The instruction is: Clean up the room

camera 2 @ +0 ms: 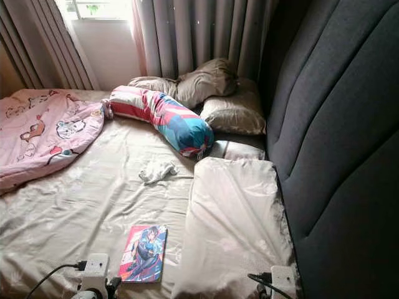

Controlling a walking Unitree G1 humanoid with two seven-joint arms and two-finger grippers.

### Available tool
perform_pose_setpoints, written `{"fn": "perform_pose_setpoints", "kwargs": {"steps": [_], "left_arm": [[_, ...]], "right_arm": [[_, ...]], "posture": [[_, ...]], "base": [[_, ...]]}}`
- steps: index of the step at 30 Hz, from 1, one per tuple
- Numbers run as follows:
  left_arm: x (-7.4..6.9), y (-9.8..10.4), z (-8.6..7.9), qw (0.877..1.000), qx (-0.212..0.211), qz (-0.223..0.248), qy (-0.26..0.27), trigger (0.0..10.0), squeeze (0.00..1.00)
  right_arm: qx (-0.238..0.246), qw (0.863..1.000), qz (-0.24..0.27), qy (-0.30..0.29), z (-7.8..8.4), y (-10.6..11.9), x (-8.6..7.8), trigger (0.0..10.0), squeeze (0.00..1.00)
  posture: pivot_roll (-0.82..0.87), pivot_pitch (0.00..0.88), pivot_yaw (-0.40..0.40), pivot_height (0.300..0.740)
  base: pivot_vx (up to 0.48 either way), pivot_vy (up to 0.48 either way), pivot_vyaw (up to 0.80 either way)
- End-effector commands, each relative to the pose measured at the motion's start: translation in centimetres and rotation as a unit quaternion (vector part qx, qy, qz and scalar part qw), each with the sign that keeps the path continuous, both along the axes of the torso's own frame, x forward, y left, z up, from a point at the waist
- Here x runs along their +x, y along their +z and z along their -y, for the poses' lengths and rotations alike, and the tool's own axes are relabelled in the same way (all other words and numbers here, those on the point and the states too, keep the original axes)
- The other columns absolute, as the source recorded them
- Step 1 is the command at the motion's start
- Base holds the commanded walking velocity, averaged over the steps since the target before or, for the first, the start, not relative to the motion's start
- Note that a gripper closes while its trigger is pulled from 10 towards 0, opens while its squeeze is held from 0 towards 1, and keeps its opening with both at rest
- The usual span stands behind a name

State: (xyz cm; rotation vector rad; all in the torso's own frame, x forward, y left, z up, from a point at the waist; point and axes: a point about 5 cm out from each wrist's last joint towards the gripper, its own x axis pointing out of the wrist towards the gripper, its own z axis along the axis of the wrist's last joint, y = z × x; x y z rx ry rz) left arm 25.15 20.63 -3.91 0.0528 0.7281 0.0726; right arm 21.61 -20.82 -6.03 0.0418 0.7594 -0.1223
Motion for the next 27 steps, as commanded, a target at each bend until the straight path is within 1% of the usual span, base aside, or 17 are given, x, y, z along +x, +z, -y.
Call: {"fn": "perform_pose_setpoints", "kwargs": {"steps": [1,3,5,9,10,14,15,18,21,27], "left_arm": [[-0.9,-0.7,0.0,1.0,0.004,-0.023,0.001,10.0,0.0],[-1.2,-0.9,-0.1,1.0,0.0,-0.028,0.008,10.0,0.0],[-1.4,-1.1,-0.1,0.999,0.001,-0.033,0.007,10.0,0.0],[-2.7,-1.9,-0.5,0.998,0.0,-0.058,0.019,10.0,0.0],[-3.4,-2.3,-0.7,0.997,0.003,-0.072,0.024,10.0,0.0],[-4.1,-2.7,-1.0,0.996,0.006,-0.086,0.026,10.0,0.0],[-4.5,-2.8,-1.2,0.995,0.008,-0.092,0.025,10.0,0.0],[-4.9,-3.0,-1.6,0.995,0.01,-0.096,0.027,10.0,0.0],[-5.7,-3.2,-2.2,0.994,0.012,-0.104,0.031,10.0,0.0],[-6.8,-3.6,-2.9,0.993,0.018,-0.115,0.033,10.0,0.0]], "right_arm": [[0.003,1.0,-0.014,-0.009,0.0,-0.4,-0.6,10.0,0.0],[0.003,1.0,-0.026,-0.011,0.2,-0.8,-1.2,10.0,0.0],[0.002,0.999,-0.03,-0.015,0.3,-0.8,-1.4,10.0,0.0],[0.002,0.999,-0.03,-0.016,0.2,-0.7,-1.1,10.0,0.0],[0.003,0.999,-0.028,-0.016,0.0,-0.6,-0.9,10.0,0.0],[0.005,0.999,-0.028,-0.017,-0.1,-0.6,-0.8,10.0,0.0],[0.006,0.999,-0.028,-0.016,-0.1,-0.6,-0.8,10.0,0.0],[0.007,0.999,-0.028,-0.015,-0.1,-0.6,-0.8,10.0,0.0],[0.006,0.999,-0.03,-0.011,-0.1,-0.7,-0.9,10.0,0.0],[0.003,0.999,-0.033,-0.006,-0.1,-0.8,-1.1,10.0,0.0]], "posture": [[-0.06,0.06,-0.02,0.74],[-0.07,0.057,-0.019,0.74],[-0.07,0.057,-0.019,0.74],[-0.06,0.042,-0.019,0.74],[-0.07,0.034,-0.016,0.74],[-0.08,0.022,-0.014,0.74],[-0.08,0.022,-0.014,0.74],[-0.08,0.014,-0.013,0.74],[-0.08,0.007,-0.01,0.74],[-0.08,0.002,-0.006,0.74]], "base": [[0.0,0.277,0.0],[0.0,0.407,0.0],[0.0,0.424,0.0],[0.0,0.425,0.0],[0.0,0.424,0.0],[0.0,0.424,0.0],[0.0,0.424,0.0],[0.0,0.421,0.0],[0.0,0.44,0.0],[0.0,0.472,0.0]]}}
